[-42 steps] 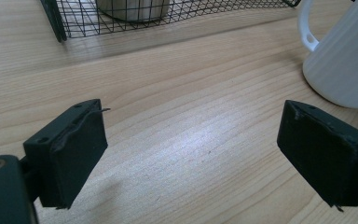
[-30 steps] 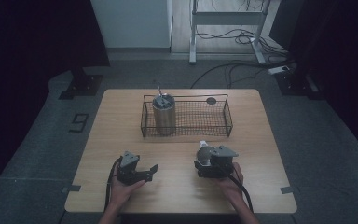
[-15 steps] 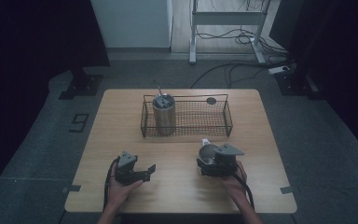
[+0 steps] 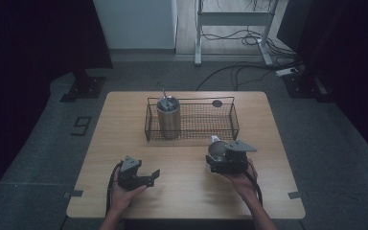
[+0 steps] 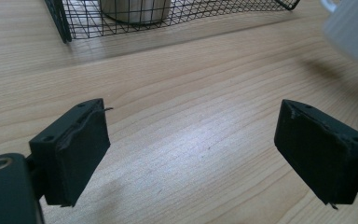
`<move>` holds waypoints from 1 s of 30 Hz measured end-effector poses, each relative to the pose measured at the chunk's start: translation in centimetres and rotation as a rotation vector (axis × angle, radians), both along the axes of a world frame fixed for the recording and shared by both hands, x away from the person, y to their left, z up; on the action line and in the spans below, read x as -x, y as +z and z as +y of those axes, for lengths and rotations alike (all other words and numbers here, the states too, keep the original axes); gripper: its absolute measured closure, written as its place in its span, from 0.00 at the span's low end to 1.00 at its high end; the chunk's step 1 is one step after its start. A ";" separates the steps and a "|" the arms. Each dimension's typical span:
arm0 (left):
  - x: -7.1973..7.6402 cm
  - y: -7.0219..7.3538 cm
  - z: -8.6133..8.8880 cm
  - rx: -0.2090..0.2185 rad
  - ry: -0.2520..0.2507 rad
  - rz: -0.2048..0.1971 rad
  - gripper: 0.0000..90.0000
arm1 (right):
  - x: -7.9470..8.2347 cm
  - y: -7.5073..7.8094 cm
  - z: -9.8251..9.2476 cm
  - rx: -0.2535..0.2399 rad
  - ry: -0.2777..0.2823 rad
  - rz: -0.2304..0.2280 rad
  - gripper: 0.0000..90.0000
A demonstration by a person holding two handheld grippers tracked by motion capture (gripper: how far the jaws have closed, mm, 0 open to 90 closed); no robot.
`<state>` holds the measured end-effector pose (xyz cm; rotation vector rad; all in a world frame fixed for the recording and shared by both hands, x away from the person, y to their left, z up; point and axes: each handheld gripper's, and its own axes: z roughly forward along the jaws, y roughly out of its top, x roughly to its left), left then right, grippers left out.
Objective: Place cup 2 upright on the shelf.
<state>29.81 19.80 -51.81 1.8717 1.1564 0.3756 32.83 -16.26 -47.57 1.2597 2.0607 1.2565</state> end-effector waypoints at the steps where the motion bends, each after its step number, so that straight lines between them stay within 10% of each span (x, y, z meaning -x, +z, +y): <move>1: 0.0 0.0 0.0 0.001 -0.001 0.001 0.11 | -0.1 0.2 0.0 0.000 -0.002 0.000 0.07; 30: 0.1 0.2 -0.6 0.014 -0.034 0.009 0.13 | -3.4 4.8 1.2 0.018 -0.040 -0.037 0.07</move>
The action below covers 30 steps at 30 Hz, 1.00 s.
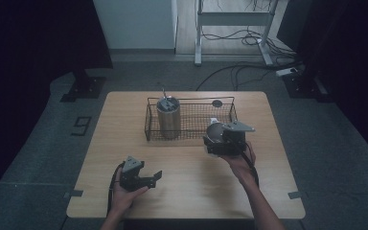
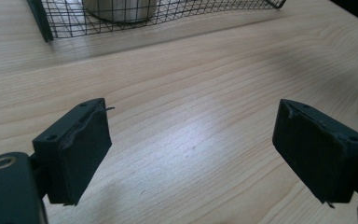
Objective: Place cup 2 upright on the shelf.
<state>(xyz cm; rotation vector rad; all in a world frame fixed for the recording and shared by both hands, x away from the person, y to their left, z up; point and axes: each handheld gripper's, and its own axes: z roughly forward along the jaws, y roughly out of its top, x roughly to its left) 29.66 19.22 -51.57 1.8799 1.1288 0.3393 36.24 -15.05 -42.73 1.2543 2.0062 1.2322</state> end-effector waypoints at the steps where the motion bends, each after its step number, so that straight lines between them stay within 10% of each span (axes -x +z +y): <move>1: 0.0 0.1 0.0 0.002 -0.002 -0.002 0.13 | -0.1 0.1 0.1 0.003 -0.001 -0.001 0.07; 30: 0.0 -0.4 0.0 -0.008 -0.007 -0.009 0.15 | -5.0 2.7 0.5 -0.011 -0.040 -0.001 0.07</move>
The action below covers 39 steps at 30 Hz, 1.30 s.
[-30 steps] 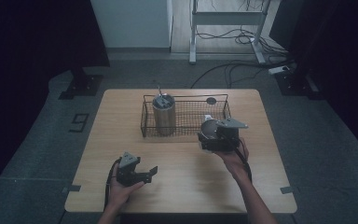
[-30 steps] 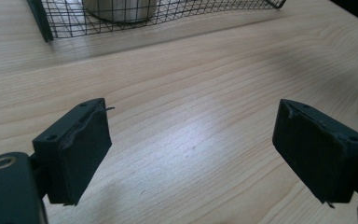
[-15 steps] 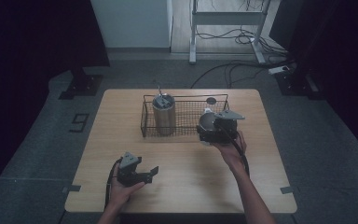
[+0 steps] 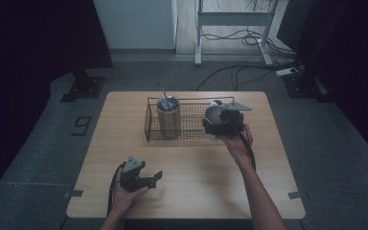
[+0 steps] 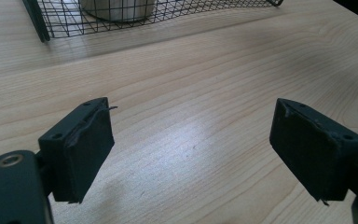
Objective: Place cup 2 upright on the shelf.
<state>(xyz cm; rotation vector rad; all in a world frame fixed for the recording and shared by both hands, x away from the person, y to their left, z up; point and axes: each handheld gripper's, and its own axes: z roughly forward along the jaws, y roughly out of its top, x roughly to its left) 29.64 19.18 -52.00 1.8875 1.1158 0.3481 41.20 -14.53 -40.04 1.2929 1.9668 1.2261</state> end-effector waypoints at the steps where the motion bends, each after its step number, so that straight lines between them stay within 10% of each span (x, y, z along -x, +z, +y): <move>1: 0.0 0.0 0.0 0.001 0.000 -0.001 0.15 | -0.2 0.1 0.1 0.002 0.004 -0.002 0.07; 39: -0.2 -0.5 0.0 -0.020 -0.018 0.013 0.16 | -8.4 -1.4 0.7 0.030 -0.037 0.045 0.07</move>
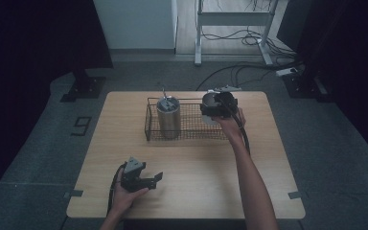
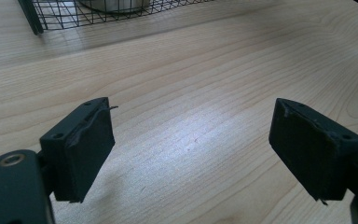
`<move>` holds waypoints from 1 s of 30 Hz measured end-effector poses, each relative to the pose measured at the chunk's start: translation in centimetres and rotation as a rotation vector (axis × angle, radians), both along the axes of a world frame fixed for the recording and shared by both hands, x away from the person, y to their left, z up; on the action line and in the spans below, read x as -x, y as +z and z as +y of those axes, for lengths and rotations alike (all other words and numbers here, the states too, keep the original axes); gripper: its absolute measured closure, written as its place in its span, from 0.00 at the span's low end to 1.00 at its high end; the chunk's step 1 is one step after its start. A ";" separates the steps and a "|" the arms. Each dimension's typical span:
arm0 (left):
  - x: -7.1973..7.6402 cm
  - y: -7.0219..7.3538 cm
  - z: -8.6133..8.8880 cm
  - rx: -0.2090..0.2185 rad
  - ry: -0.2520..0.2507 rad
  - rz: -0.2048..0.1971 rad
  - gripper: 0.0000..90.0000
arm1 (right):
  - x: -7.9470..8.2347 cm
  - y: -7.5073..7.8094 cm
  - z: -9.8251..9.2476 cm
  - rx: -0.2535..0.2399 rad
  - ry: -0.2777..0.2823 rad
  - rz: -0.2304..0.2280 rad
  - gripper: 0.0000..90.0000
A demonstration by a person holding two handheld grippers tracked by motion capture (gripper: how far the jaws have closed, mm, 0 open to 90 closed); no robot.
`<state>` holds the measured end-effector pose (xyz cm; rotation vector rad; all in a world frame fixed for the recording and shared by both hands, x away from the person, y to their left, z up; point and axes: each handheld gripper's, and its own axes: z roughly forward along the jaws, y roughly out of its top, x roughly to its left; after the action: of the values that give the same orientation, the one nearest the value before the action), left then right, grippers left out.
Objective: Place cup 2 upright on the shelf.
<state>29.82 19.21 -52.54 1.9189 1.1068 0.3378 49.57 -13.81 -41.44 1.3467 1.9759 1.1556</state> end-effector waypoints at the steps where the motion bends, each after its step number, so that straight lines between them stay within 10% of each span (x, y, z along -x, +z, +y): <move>1: 0.0 0.0 0.0 0.002 0.002 0.000 0.16 | -0.2 -0.2 0.1 -0.002 -0.002 0.003 0.07; 30: 0.3 -0.1 0.4 0.013 0.020 0.008 0.16 | -1.0 -4.7 1.1 0.019 -0.014 0.089 0.07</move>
<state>29.56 19.58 -52.69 1.9003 1.1315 0.3336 50.58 -12.75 -46.10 1.4228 2.0305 1.0850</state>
